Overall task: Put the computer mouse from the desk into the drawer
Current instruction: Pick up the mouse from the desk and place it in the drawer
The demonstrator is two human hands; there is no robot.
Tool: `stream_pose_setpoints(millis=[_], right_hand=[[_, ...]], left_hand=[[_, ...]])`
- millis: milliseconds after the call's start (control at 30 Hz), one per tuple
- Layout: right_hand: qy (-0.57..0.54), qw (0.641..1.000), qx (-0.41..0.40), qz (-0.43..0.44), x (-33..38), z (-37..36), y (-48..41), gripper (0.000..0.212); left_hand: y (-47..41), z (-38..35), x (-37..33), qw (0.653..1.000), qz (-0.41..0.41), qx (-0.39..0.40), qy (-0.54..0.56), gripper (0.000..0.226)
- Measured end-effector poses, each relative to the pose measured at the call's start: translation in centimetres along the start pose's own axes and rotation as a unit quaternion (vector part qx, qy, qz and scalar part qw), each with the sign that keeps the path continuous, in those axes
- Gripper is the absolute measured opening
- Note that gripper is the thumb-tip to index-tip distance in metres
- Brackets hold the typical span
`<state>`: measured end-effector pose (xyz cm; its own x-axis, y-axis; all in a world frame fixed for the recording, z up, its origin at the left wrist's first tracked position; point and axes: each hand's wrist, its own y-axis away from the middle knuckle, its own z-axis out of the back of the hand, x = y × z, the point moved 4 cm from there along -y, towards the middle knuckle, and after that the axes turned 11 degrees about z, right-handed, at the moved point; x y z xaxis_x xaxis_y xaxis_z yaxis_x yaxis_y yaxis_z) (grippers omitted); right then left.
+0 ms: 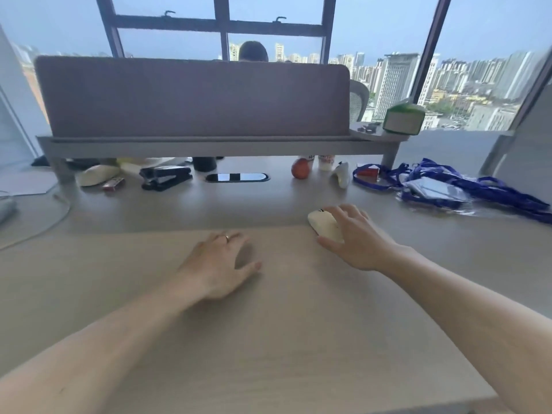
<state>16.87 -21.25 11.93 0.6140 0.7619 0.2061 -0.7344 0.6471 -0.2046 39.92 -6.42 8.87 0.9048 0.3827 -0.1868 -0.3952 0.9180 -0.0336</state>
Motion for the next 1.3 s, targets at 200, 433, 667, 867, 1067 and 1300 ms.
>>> stream_pose_setpoints(millis=[200, 433, 667, 867, 1067, 1300], right_hand=[[-0.022, 1.0, 0.001, -0.009, -0.7, -2.9, -3.0, 0.067], [-0.03, 0.999, -0.044, -0.004, -1.2, -4.4, -3.2, 0.05], [-0.058, 0.996, -0.066, -0.01, -2.9, -2.2, 1.4, 0.048], [-0.043, 0.995, -0.079, -0.039, -6.1, 2.3, 10.6, 0.049], [-0.003, 0.99, -0.101, -0.099, -10.0, 7.9, 22.8, 0.048], [0.026, 0.977, -0.12, -0.172, -13.3, 12.0, 35.9, 0.048]], left_hand=[[-0.6, -2.1, -0.5, 0.998, -0.005, -0.057, 0.034, 0.078], [-0.7, -2.1, -0.6, 0.997, -0.008, -0.059, 0.046, 0.076], [-0.1, -1.8, -2.1, 0.998, -0.018, -0.056, 0.024, 0.076], [2.5, -2.0, -10.7, 0.994, -0.098, -0.02, 0.04, 0.074], [6.2, -3.0, -19.1, 0.985, -0.162, 0.017, 0.058, 0.071], [11.8, -5.4, -28.8, 0.967, -0.244, 0.026, 0.065, 0.071]])
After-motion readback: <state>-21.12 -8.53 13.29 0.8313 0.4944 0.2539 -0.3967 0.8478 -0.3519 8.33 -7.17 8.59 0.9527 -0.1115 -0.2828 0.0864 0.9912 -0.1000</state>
